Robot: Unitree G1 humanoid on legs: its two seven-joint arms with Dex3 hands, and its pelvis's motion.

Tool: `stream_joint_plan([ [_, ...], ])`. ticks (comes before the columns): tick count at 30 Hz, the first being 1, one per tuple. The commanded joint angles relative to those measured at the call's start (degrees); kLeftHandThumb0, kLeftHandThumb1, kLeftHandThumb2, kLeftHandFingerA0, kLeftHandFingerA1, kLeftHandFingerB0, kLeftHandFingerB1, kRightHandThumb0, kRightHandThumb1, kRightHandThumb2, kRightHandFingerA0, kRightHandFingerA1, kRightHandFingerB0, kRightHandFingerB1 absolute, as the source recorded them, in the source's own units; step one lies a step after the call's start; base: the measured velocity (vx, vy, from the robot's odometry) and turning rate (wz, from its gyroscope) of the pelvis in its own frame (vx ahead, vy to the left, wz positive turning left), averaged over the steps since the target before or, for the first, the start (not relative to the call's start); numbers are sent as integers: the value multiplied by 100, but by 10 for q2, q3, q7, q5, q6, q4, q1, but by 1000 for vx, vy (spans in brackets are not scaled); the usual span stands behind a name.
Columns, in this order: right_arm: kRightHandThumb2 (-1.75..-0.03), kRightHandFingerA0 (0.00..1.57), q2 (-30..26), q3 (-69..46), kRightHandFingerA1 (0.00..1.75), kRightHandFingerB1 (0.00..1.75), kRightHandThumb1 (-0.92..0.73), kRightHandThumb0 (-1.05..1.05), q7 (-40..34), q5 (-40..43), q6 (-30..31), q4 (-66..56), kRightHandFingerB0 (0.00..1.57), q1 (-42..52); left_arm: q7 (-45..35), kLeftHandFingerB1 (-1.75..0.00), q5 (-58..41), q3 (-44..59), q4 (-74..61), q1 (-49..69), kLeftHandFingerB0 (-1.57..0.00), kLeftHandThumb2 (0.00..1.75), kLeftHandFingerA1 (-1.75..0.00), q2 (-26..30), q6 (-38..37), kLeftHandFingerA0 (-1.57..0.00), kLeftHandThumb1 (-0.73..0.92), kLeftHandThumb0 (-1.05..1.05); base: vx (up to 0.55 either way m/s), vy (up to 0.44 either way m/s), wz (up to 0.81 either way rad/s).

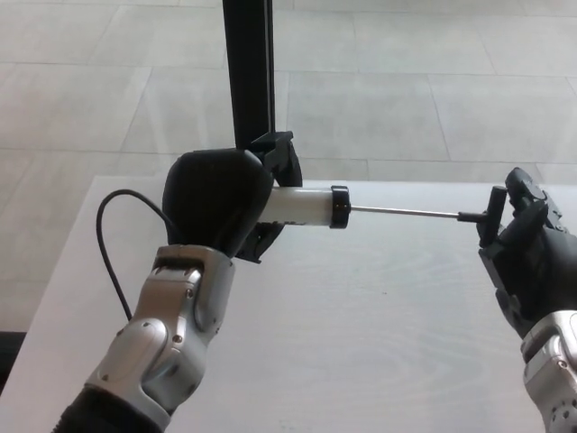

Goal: The robot uses its left hand to lift the air pump kept on the middle of the desk and use the right hand to compress the handle

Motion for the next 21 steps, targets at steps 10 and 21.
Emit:
stream_joint_plan([
  [10, -131, 0, -83, 46, 11, 12, -88, -99, -22, -75, 103, -105, 0, -47, 17, -154, 19, -12, 22, 3, -76, 104, -175, 12, 11, -89, 53, -20, 0, 0, 0],
  [21, -129, 0, -34, 75, 16, 16, -89, -93, -30, -72, 108, -152, 0, -14, 15, -153, 14, -16, 24, -13, -75, 112, -175, -4, 14, -89, 50, -17, 0, 0, 0],
])
